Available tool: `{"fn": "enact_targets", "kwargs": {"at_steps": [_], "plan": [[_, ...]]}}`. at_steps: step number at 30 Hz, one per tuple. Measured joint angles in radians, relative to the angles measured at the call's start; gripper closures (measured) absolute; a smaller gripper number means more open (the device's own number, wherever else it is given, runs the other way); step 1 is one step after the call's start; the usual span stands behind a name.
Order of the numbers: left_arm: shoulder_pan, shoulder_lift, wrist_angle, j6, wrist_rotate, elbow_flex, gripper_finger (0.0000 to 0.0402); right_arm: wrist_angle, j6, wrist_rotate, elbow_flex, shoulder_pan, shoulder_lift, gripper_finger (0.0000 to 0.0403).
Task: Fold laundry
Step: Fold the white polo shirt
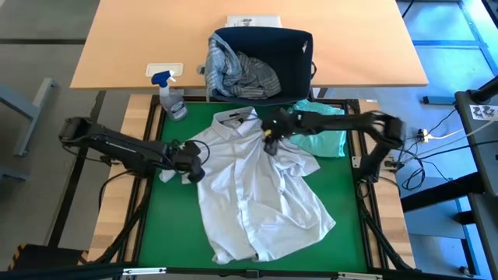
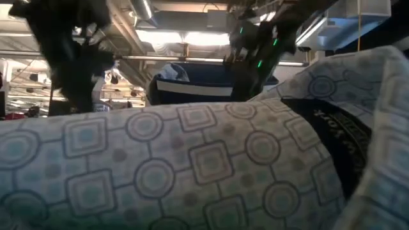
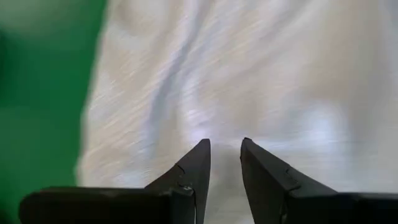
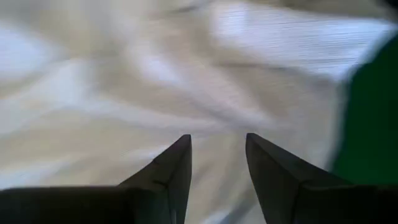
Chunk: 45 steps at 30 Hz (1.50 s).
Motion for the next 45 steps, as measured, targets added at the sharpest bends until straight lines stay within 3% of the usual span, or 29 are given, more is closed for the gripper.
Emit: {"fn": "enact_targets", "kwargs": {"at_steps": [4, 7, 12, 17, 20, 25, 30, 33, 35, 41, 45], "plan": [[-0.069, -0.012, 0.082, -0.018, 0.065, 0.088, 0.0317, -0.204, -0.026, -0.112, 0.001, 0.086, -0.133, 0.0252], [-0.147, 0.002, 0.249, -0.073, 0.113, 0.095, 0.0317, -0.303, -0.053, -0.125, -0.024, 0.194, -0.210, 0.0252], [-0.285, 0.124, 0.462, -0.244, 0.115, 0.071, 0.0317, -0.242, 0.000, -0.125, -0.231, 0.382, -0.305, 0.0252], [-0.413, 0.323, 0.586, -0.407, 0.192, 0.083, 0.0317, -0.104, 0.179, -0.100, -0.456, 0.527, -0.364, 0.0252], [-0.469, 0.432, 0.591, -0.463, 0.249, 0.125, 0.0317, -0.023, 0.239, -0.065, -0.525, 0.586, -0.371, 0.0252], [-0.514, 0.543, 0.551, -0.532, 0.406, 0.171, 0.0317, -0.017, 0.237, 0.118, -0.589, 0.616, -0.362, 0.0252], [-0.551, 0.508, 0.285, -0.586, 0.561, 0.220, 0.0317, -0.168, 0.230, 0.131, -0.593, 0.616, -0.372, 0.0252], [-0.555, 0.449, 0.107, -0.608, 0.525, 0.274, 0.0317, -0.187, 0.222, 0.120, -0.581, 0.616, -0.387, 0.0252], [-0.554, 0.396, 0.078, -0.623, 0.466, 0.331, 0.0317, -0.180, 0.214, 0.134, -0.564, 0.616, -0.394, 0.0252], [-0.583, 0.342, 0.122, -0.710, 0.330, 0.417, 0.0317, -0.063, 0.159, 0.155, -0.499, 0.616, -0.413, 0.0252], [-0.642, 0.368, 0.191, -0.831, 0.328, 0.417, 0.0317, -0.008, 0.157, 0.156, -0.494, 0.616, -0.414, 0.0252]]}}
